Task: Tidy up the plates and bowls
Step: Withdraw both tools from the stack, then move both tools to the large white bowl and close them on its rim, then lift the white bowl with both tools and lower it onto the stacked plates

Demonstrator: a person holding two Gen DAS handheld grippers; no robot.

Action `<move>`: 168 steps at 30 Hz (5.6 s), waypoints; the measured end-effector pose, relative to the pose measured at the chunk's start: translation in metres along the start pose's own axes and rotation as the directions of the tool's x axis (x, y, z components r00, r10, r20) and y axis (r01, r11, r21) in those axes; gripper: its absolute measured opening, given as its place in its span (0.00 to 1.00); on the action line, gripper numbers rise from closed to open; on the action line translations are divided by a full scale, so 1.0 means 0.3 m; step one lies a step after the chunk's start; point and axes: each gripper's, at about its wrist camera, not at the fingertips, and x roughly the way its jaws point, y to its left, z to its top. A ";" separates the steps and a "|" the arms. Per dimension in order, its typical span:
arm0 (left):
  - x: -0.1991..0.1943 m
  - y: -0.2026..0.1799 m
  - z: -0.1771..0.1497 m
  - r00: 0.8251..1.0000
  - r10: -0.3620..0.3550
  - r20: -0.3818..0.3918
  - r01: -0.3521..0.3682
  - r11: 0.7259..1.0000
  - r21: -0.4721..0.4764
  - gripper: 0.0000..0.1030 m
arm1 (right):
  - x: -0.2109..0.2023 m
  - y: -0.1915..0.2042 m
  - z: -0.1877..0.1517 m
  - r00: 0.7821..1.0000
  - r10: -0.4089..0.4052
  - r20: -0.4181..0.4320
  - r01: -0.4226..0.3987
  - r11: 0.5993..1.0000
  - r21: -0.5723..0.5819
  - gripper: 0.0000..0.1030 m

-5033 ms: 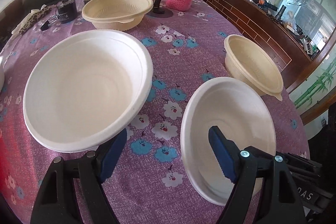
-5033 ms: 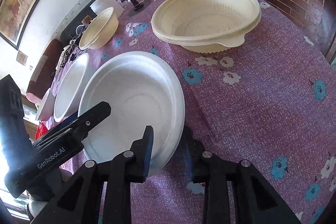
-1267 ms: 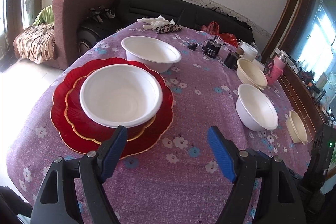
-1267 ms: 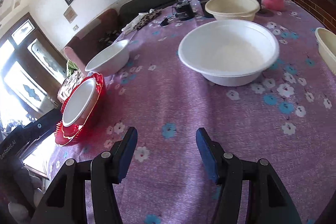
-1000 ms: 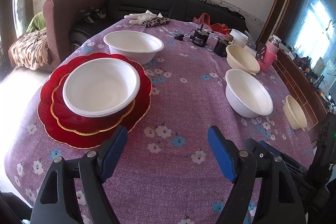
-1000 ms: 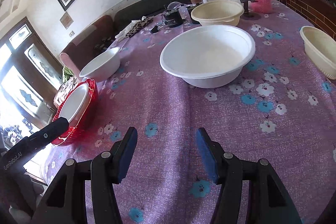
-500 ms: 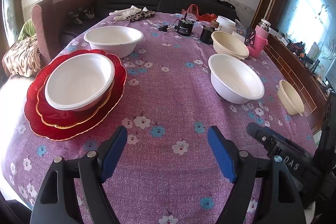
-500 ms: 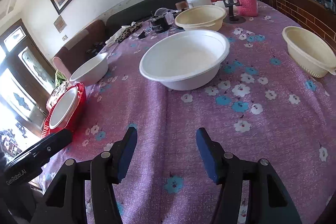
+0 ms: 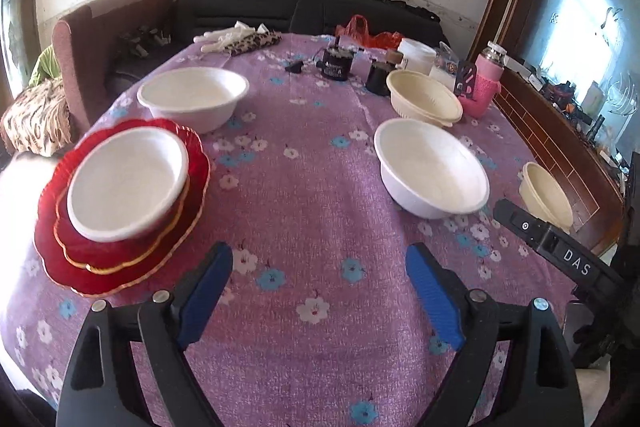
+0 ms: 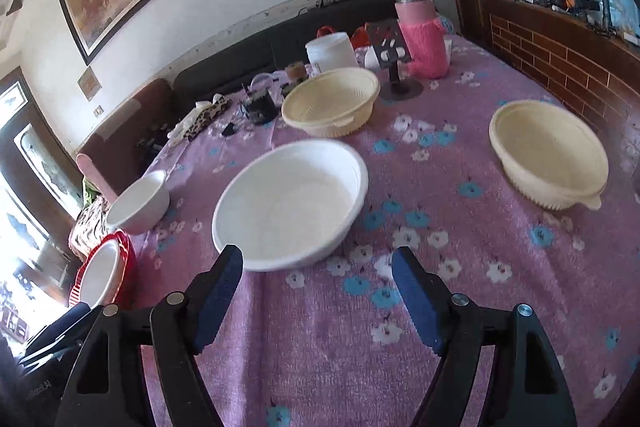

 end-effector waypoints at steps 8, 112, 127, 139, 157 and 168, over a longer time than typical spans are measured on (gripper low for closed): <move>0.016 -0.064 -0.046 0.999 0.006 -0.031 -0.004 0.999 0.053 0.85 | 0.008 -0.102 -0.085 1.000 -0.017 -0.006 0.018 0.999 0.030 0.79; 0.343 -0.143 0.195 0.995 -0.086 -0.045 0.088 0.994 0.068 0.10 | 0.309 0.060 0.142 0.997 0.048 -0.052 -0.054 0.990 -0.133 0.12; 0.004 0.242 0.168 0.996 0.061 0.072 -0.053 0.994 -0.099 0.10 | 0.200 0.504 0.072 0.977 0.198 -0.073 -0.211 0.930 -0.300 0.13; -0.042 0.579 0.128 0.986 0.161 0.036 -0.144 0.948 -0.285 0.10 | 0.335 0.830 -0.027 0.935 0.255 -0.244 -0.332 0.873 -0.358 0.13; -0.006 0.733 0.129 0.982 0.191 -0.012 -0.182 0.911 -0.370 0.35 | 0.443 0.989 -0.094 0.937 0.208 -0.280 -0.316 0.845 -0.431 0.14; -0.145 0.734 0.132 0.972 0.218 0.083 -0.168 0.902 -0.398 0.61 | 0.317 0.937 -0.045 0.961 0.238 -0.141 -0.275 0.872 -0.405 0.61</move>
